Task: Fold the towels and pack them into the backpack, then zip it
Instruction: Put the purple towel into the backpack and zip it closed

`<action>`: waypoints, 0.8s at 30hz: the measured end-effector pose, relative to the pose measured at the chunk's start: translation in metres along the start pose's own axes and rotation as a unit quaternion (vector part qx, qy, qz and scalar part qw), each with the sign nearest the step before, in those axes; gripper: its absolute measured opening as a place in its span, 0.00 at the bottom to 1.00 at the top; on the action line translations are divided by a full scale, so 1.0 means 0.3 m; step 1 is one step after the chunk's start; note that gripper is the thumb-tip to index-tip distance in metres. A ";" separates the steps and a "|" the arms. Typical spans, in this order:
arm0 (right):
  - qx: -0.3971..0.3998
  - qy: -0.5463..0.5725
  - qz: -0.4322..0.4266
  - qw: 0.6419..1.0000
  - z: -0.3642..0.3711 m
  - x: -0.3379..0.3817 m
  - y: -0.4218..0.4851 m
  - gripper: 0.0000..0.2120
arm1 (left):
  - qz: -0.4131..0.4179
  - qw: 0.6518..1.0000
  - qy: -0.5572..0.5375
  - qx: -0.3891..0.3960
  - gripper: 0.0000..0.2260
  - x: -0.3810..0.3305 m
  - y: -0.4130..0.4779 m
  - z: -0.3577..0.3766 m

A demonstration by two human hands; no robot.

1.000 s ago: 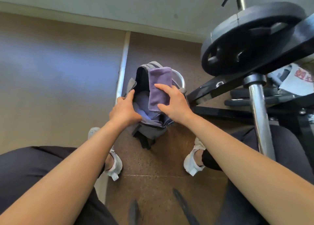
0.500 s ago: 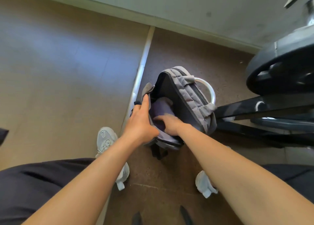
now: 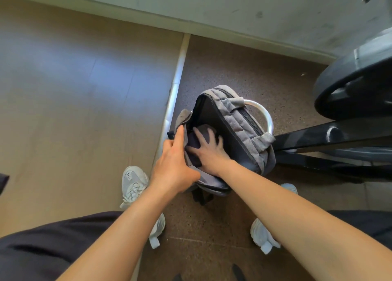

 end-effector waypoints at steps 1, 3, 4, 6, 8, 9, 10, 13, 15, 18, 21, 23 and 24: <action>0.023 0.006 0.003 1.000 0.018 0.001 0.013 0.38 | -0.002 1.000 0.000 0.000 0.53 0.003 -0.001 0.000; 0.067 0.011 0.008 0.998 0.047 0.007 0.036 0.38 | -0.006 1.000 0.001 -0.002 0.53 0.007 -0.002 -0.003; 0.083 0.009 0.010 0.996 0.055 0.011 0.046 0.37 | -0.007 1.000 0.001 -0.004 0.53 0.009 -0.001 -0.004; 0.101 -0.003 0.021 0.995 0.060 0.013 0.065 0.34 | -0.009 1.000 0.003 -0.005 0.53 0.016 0.001 -0.007; 0.105 -0.010 0.044 0.993 0.049 0.006 0.092 0.32 | -0.015 1.000 0.009 -0.004 0.53 0.025 0.004 -0.008; 0.105 -0.011 0.056 0.993 0.042 0.004 0.108 0.30 | -0.020 1.000 0.013 -0.002 0.53 0.029 0.004 -0.008; 0.103 -0.014 0.063 0.993 0.036 0.005 0.125 0.29 | -0.025 1.000 0.016 0.001 0.53 0.035 0.005 -0.006; 0.101 -0.009 0.076 0.992 0.027 0.025 0.154 0.30 | -0.043 0.999 0.020 0.009 0.53 0.048 0.010 -0.009; 0.105 0.013 0.076 0.992 0.043 0.032 0.147 0.32 | -0.052 0.998 0.021 0.010 0.53 0.050 0.012 -0.011; 0.114 0.118 0.048 0.985 0.066 0.009 0.093 0.38 | -0.056 0.998 0.020 0.012 0.53 0.046 0.012 -0.009; 0.061 0.264 0.078 0.960 0.022 -0.086 0.024 0.46 | -0.053 0.998 0.025 0.015 0.53 0.038 0.007 -0.006; 0.028 0.342 0.147 0.928 0.022 -0.171 -0.003 0.49 | -0.050 0.998 0.026 0.012 0.53 0.034 0.005 -0.007; 0.026 0.366 0.178 0.913 0.033 -0.203 -0.011 0.51 | -0.048 0.998 0.025 0.012 0.53 0.032 0.003 -0.006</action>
Point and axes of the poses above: each hand's wrist, its own y-axis towards the middle knuckle, its own z-axis out of the palm, x = y × z, the point moved 10 cm from there along y, towards the middle knuckle, and after that the axes turned 11 degrees about z, right-handed, at the moved point
